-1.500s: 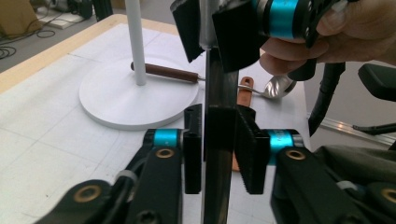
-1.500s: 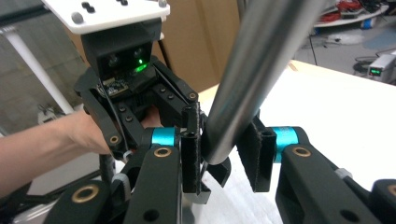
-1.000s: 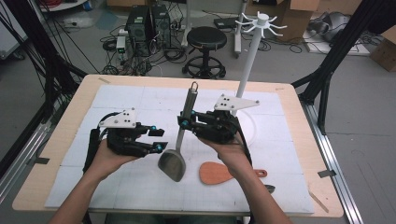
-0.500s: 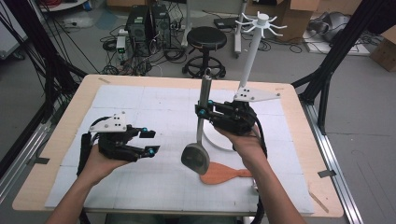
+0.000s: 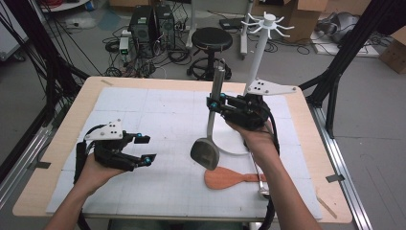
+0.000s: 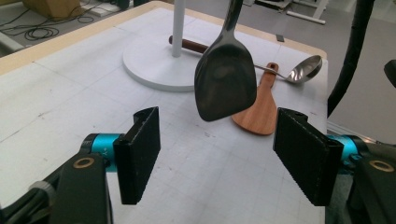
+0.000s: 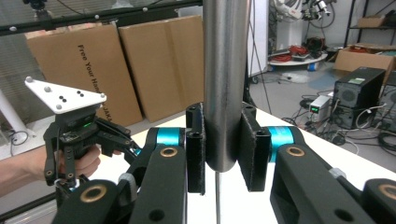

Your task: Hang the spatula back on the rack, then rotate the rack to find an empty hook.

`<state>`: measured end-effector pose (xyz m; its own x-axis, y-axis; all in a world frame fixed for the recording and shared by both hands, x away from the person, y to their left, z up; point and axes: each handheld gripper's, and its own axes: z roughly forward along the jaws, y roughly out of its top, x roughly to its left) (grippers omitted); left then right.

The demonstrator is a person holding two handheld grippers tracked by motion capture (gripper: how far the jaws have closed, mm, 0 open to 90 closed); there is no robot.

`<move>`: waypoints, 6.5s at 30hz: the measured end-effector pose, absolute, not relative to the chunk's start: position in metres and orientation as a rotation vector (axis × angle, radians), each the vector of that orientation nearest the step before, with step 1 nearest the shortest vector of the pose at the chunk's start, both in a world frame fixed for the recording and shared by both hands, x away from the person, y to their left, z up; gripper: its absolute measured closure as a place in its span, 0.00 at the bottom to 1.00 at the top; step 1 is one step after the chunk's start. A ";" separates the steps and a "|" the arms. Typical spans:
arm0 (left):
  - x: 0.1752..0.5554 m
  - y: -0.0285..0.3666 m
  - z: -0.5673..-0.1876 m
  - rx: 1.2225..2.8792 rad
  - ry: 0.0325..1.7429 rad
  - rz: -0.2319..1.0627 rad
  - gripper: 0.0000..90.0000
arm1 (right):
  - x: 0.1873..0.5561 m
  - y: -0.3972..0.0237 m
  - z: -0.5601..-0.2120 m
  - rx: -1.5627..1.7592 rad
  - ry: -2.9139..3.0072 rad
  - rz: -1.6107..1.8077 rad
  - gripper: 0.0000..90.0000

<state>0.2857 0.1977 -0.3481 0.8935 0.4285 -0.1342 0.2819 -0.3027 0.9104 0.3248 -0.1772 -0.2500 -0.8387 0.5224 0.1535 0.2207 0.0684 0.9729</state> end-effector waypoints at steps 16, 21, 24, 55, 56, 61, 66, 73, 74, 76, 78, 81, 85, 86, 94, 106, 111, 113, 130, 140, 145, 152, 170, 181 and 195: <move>0.282 0.212 -0.356 1.897 0.557 0.189 0.30 | 0.333 -0.190 -0.236 0.790 2.078 1.788 0.84; 0.282 0.213 -0.359 1.902 0.561 0.190 0.29 | 0.336 -0.197 -0.229 0.800 2.063 1.770 0.84; 0.282 0.213 -0.359 1.899 0.558 0.190 0.29 | 0.337 -0.199 -0.225 0.804 2.052 1.763 0.84; 0.281 0.214 -0.358 1.893 0.551 0.181 0.29 | 0.368 -0.219 -0.206 0.985 1.988 1.656 0.84; 0.281 0.214 -0.358 1.892 0.550 0.181 0.29 | 0.368 -0.219 -0.206 0.994 1.983 1.654 0.84; 0.281 0.216 -0.358 1.886 0.556 0.184 0.29 | 0.370 -0.220 -0.210 1.008 1.981 1.638 0.83; 0.281 0.216 -0.358 1.889 0.556 0.186 0.29 | 0.371 -0.222 -0.217 1.013 1.991 1.629 0.83; 0.281 0.217 -0.358 1.885 0.556 0.186 0.29 | 0.370 -0.227 -0.217 0.990 1.985 1.619 0.82; 0.281 0.217 -0.358 1.885 0.557 0.185 0.29 | 0.369 -0.228 -0.216 0.986 1.977 1.631 0.81; 0.281 0.217 -0.358 1.885 0.557 0.185 0.29 | 0.368 -0.230 -0.215 0.973 1.971 1.647 0.76; 0.281 0.217 -0.358 1.886 0.554 0.185 0.29 | 0.367 -0.232 -0.213 0.966 1.973 1.646 0.74; 0.281 0.217 -0.358 1.886 0.554 0.185 0.29 | 0.365 -0.235 -0.212 0.956 1.965 1.657 0.69; 0.281 0.218 -0.358 1.885 0.556 0.188 0.29 | 0.363 -0.239 -0.210 0.939 1.956 1.668 0.61; 0.281 0.218 -0.358 1.886 0.555 0.189 0.29 | 0.362 -0.240 -0.209 0.938 1.955 1.664 0.59; 0.282 0.220 -0.359 1.885 0.562 0.188 0.29 | 0.356 -0.249 -0.202 0.907 1.960 1.670 0.54; 0.284 0.225 -0.361 1.886 0.577 0.202 0.29 | 0.345 -0.269 -0.174 0.765 2.015 1.680 0.99; 0.285 0.226 -0.363 1.888 0.585 0.198 0.27 | 0.344 -0.276 -0.161 0.745 2.017 1.664 0.99; 0.285 0.226 -0.363 1.891 0.585 0.200 0.27 | 0.344 -0.279 -0.156 0.742 2.005 1.666 0.99; 0.285 0.228 -0.363 1.879 0.585 0.197 0.27 | 0.343 -0.286 -0.132 0.764 1.924 1.653 0.99; 0.285 0.228 -0.362 1.876 0.584 0.195 0.27 | 0.344 -0.281 -0.128 0.763 1.914 1.640 0.99; 0.285 0.228 -0.362 1.875 0.585 0.197 0.27 | 0.345 -0.277 -0.126 0.763 1.914 1.634 0.99; 0.284 0.229 -0.362 1.872 0.581 0.201 0.27 | 0.344 -0.272 -0.126 0.759 1.909 1.629 0.99; 0.283 0.231 -0.360 1.867 0.585 0.206 0.27 | 0.345 -0.252 -0.123 0.734 1.922 1.596 0.99; 0.283 0.230 -0.360 1.873 0.588 0.212 0.27 | 0.337 -0.264 -0.129 0.724 1.934 1.604 0.99; 0.283 0.230 -0.360 1.873 0.584 0.208 0.27 | 0.334 -0.288 -0.134 0.768 1.926 1.579 0.99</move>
<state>0.2827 0.2296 -0.3603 0.8626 0.4881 -0.1331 0.2938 -0.2691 0.9172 0.3337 -0.2883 -0.1344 -0.6988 0.7139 -0.0451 0.0959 0.1560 0.9831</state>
